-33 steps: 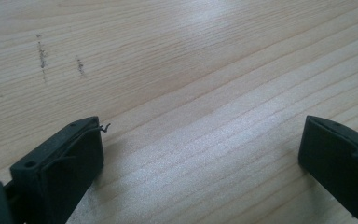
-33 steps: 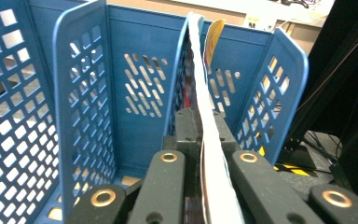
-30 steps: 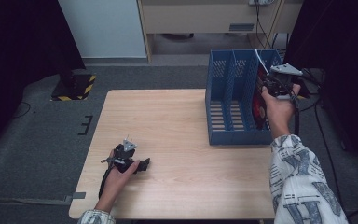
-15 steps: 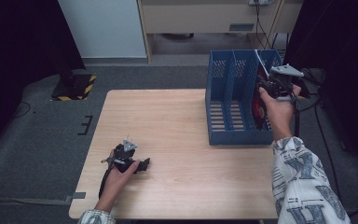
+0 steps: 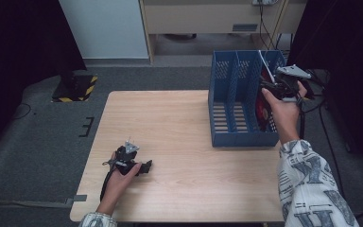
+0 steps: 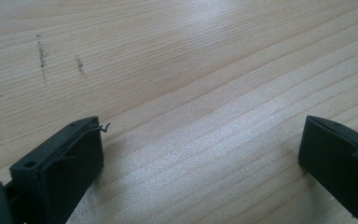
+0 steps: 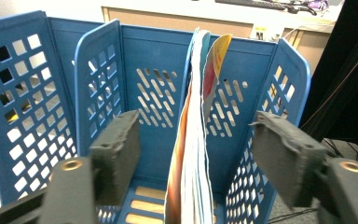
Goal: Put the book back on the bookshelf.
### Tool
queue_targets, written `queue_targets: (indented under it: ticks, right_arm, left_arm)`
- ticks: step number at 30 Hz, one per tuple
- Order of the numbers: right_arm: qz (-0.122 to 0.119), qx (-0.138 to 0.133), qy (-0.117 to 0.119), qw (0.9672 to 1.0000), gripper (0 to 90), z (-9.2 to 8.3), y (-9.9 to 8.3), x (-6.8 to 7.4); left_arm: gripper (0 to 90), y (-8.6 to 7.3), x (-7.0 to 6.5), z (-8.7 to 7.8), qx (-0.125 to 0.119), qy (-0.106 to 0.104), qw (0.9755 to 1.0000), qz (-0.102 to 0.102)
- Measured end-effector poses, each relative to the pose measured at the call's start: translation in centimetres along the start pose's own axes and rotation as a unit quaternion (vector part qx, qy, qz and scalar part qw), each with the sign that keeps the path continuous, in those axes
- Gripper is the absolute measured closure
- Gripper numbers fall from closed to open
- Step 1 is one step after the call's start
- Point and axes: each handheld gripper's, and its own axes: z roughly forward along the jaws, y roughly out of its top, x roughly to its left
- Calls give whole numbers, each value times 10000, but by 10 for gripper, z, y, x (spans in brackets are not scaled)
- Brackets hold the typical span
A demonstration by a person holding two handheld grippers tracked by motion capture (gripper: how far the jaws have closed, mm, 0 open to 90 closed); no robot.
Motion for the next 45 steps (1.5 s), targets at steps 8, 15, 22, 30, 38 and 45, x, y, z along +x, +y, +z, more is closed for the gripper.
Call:
queue_targets:
  ticks: [8,15,22,30,38,45]
  right_arm:
    - [29,2,18,10000,179,-2,1,1]
    - [59,50,130,9999,109,-7,0,0]
    - [41,127,269,9995,69,-16,-6,-3]
    - [2,90,454,9989,46,-30,-12,-5]
    - [25,122,624,9980,41,-45,-24,-3]
    - [17,145,638,9979,42,-58,-37,-2]
  left_arm:
    - [0,0,0,0,-1,0,10000,0]
    - [0,0,0,0,0,0,10000,0]
    - [0,0,0,0,0,1,10000,0]
    - [0,0,0,0,-1,6,10000,-4]
    - [0,0,0,0,0,5,10000,-3]
    - [0,0,0,0,-2,6,10000,-4]
